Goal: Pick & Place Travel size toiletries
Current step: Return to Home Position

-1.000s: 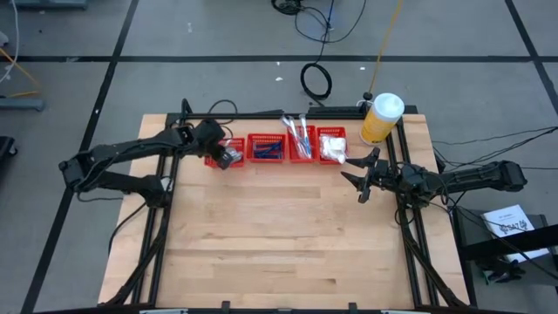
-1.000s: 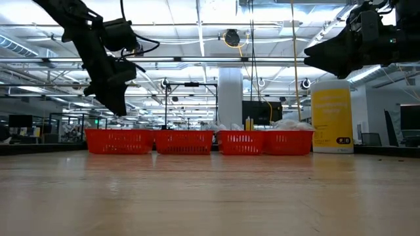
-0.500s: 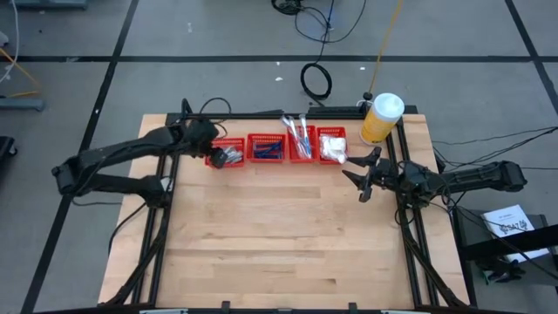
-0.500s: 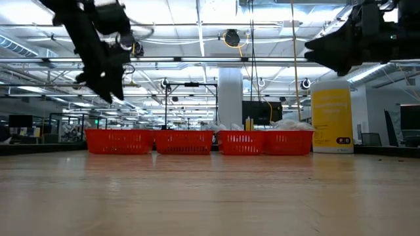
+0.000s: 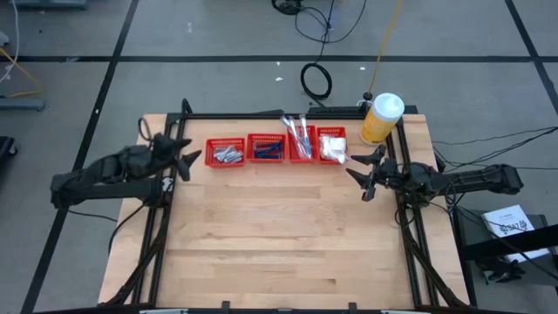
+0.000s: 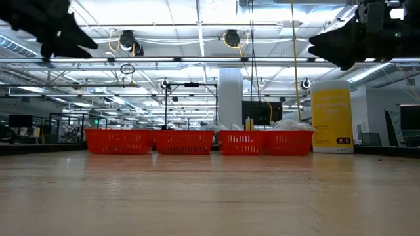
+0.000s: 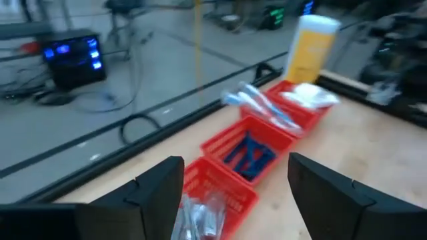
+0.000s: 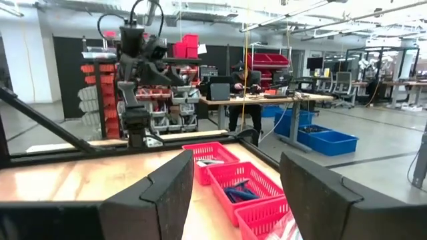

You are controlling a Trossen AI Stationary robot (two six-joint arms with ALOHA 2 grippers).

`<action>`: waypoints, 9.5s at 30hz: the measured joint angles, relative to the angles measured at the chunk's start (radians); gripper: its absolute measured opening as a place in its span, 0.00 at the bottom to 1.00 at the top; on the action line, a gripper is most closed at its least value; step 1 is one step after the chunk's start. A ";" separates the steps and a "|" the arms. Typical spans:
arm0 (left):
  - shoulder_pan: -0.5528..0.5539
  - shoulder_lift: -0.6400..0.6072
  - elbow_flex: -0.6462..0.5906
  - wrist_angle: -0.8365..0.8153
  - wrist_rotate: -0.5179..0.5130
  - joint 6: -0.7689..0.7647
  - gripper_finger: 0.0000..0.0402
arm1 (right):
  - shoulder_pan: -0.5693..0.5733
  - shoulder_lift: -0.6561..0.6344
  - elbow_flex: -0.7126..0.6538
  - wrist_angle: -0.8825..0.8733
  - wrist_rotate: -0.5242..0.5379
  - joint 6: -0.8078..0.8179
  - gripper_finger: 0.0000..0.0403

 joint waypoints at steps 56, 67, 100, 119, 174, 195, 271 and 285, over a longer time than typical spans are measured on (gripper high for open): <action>-0.230 -0.270 -0.415 0.371 0.097 0.219 0.64 | 0.002 -0.331 -0.124 -0.302 -0.131 0.085 0.53; -0.230 -0.270 -0.415 0.371 0.097 0.219 0.64 | 0.002 -0.331 -0.126 -0.303 -0.131 0.086 0.53; -0.230 -0.270 -0.415 0.371 0.097 0.219 0.64 | 0.002 -0.331 -0.126 -0.303 -0.131 0.086 0.53; -0.230 -0.270 -0.415 0.371 0.097 0.219 0.64 | 0.002 -0.331 -0.126 -0.303 -0.131 0.086 0.53; -0.230 -0.270 -0.415 0.371 0.097 0.219 0.64 | 0.002 -0.331 -0.126 -0.304 -0.132 0.086 0.53; -0.230 -0.270 -0.415 0.371 0.097 0.219 0.64 | 0.002 -0.331 -0.126 -0.303 -0.132 0.086 0.53; -0.230 -0.270 -0.415 0.371 0.097 0.219 0.64 | 0.002 -0.331 -0.126 -0.304 -0.132 0.086 0.53; -0.229 -0.270 -0.415 0.371 0.098 0.219 0.64 | 0.002 -0.331 -0.126 -0.303 -0.131 0.086 0.53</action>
